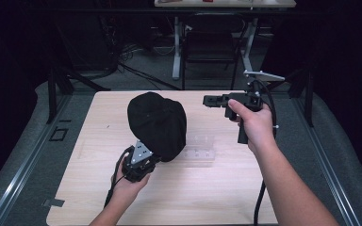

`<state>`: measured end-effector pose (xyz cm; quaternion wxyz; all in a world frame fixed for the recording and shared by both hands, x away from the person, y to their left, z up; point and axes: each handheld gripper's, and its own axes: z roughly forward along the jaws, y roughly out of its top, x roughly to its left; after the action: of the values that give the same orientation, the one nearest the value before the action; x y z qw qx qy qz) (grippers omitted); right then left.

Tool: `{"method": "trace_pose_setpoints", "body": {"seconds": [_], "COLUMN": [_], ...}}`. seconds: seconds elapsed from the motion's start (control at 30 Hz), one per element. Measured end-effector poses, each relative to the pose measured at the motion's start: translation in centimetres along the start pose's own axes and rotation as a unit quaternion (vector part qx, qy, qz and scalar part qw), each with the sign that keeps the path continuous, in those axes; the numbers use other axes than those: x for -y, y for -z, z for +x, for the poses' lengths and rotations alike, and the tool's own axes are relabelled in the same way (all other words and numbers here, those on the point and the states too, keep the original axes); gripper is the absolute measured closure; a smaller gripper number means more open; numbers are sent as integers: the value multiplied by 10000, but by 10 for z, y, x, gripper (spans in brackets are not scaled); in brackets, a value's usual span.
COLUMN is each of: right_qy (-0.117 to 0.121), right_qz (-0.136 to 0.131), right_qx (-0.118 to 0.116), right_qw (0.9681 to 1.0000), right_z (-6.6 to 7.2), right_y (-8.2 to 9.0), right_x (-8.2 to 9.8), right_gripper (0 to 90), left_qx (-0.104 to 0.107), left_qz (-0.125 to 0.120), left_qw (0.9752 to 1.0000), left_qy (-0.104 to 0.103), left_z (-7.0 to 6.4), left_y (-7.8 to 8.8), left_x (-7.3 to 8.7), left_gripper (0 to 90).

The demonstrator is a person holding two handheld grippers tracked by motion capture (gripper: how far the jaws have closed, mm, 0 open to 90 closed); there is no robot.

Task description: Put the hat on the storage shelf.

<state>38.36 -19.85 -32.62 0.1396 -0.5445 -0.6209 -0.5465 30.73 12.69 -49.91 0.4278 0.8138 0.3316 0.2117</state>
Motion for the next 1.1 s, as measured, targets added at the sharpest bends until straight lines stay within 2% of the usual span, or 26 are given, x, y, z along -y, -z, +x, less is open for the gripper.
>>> {"method": "trace_pose_setpoints", "body": {"seconds": [0.27,0.4,0.7,1.1], "right_qy": [69,106,193,427], "right_qz": [-36,-61,-63,-47], "right_qx": [75,177,267,574], "right_qw": [9999,9998,9994,9974], "right_z": [-3,-4,-5,-7], "right_y": [4,7,13,26], "right_x": [2,3,6,12], "right_gripper": [724,715,707,684], "left_qx": [9,55,14,34], "left_qz": [-46,-101,-118,-254], "left_qw": [9999,9996,9995,9983], "left_qy": [142,275,305,515], "left_z": [3,5,5,11], "left_y": [0,0,1,13], "left_x": [11,16,18,20], "left_gripper": [837,833,808,670]}}
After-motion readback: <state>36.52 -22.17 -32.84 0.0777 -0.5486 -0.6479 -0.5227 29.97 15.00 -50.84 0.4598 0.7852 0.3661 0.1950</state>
